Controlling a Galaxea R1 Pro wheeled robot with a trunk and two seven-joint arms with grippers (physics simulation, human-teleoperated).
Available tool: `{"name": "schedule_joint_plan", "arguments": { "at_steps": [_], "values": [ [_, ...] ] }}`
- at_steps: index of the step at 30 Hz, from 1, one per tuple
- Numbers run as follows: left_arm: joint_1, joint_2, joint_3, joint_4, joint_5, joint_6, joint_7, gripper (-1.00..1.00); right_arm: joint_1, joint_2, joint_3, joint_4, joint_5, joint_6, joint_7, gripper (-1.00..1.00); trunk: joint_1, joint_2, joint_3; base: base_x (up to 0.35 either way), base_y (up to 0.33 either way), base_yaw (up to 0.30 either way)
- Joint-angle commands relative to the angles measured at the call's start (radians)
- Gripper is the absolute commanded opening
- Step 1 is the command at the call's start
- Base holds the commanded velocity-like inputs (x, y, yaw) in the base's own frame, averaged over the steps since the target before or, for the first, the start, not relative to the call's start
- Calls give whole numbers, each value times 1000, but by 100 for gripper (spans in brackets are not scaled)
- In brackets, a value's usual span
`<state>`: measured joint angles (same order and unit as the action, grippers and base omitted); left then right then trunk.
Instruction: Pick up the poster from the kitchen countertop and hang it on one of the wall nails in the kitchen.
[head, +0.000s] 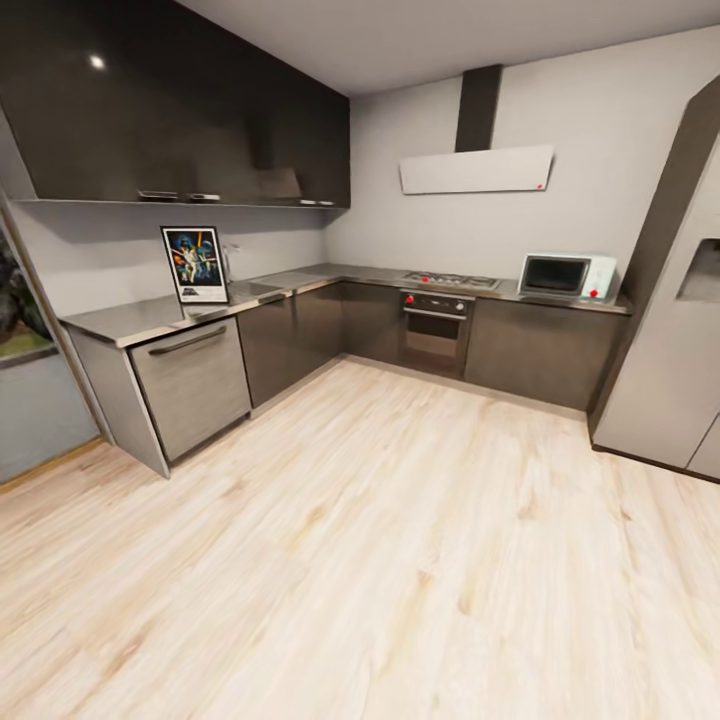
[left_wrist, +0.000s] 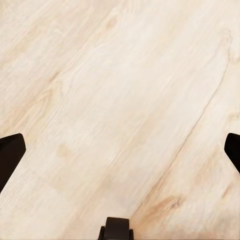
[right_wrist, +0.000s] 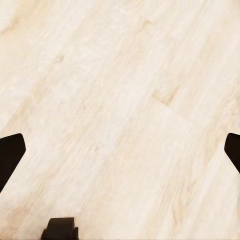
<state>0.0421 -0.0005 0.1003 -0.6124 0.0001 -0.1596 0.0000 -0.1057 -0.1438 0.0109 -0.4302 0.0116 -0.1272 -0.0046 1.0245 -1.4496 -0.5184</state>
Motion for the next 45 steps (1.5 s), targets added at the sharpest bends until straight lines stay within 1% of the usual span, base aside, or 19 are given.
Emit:
{"name": "schedule_joint_plan", "arguments": {
  "at_steps": [1, 17, 45],
  "values": [
    [1, 0, 1, -1, 0, -2, 0, 100, 0, -1, 1, 4, 1, -3, 0, 100, 1, 0, -1, 302, -84, 8],
    [0, 0, 1, -1, 0, -2, 0, 100, -1, 3, 4, 8, 1, -3, 0, 100, 1, 0, -1, 319, -90, 13],
    [0, -1, 1, -1, 0, -2, 0, 100, -1, 4, 3, 8, 1, -5, -3, 100, 1, 0, -1, 300, -183, 275]
  ]
}}
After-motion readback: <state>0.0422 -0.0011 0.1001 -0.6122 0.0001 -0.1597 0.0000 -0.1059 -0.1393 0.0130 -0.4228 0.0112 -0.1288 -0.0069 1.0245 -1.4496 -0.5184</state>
